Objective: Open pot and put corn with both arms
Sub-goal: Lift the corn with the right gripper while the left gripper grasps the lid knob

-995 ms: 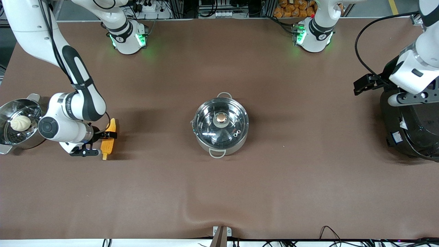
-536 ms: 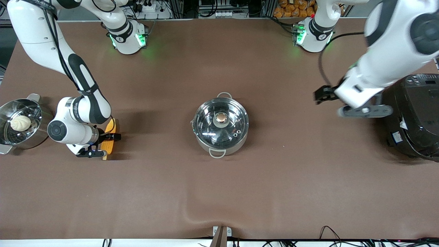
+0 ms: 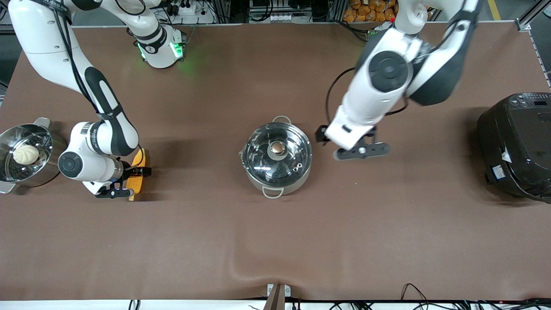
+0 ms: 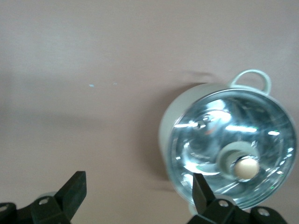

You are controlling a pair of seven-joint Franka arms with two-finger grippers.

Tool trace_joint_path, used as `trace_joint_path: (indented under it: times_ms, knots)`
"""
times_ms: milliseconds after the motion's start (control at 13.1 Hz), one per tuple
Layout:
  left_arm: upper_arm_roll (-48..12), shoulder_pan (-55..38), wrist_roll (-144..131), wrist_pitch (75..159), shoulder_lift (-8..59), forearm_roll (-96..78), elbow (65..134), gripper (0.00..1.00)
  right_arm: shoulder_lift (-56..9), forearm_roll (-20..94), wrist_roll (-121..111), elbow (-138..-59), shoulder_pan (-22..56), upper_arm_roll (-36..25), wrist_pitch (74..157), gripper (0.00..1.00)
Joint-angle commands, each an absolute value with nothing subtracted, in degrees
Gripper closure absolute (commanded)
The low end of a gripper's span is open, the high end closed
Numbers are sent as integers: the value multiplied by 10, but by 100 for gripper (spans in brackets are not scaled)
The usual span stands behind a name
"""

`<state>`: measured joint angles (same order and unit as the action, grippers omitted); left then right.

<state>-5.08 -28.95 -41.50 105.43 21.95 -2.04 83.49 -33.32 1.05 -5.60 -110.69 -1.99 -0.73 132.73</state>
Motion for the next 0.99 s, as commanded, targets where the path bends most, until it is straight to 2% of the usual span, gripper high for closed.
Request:
trace_joint_path:
  times_ms: [0, 153, 689, 918]
  knots:
    - [-40, -330, -472, 1069, 276, -25, 782, 0, -316, 13, -64, -1108, -24, -3, 1317, 99]
    - [-40, -344, -488, 1070, 307, -24, 752, 0, -316, 13, -74, -1108, -23, -3, 1317, 100]
    - [-30, -390, -507, 1124, 352, -20, 752, 0, -287, 13, -97, -1107, -24, -1, 1307, 100]
    - [2, -426, -518, 1148, 369, -18, 751, 0, -281, 25, -89, -1055, -25, 10, 1213, 100]
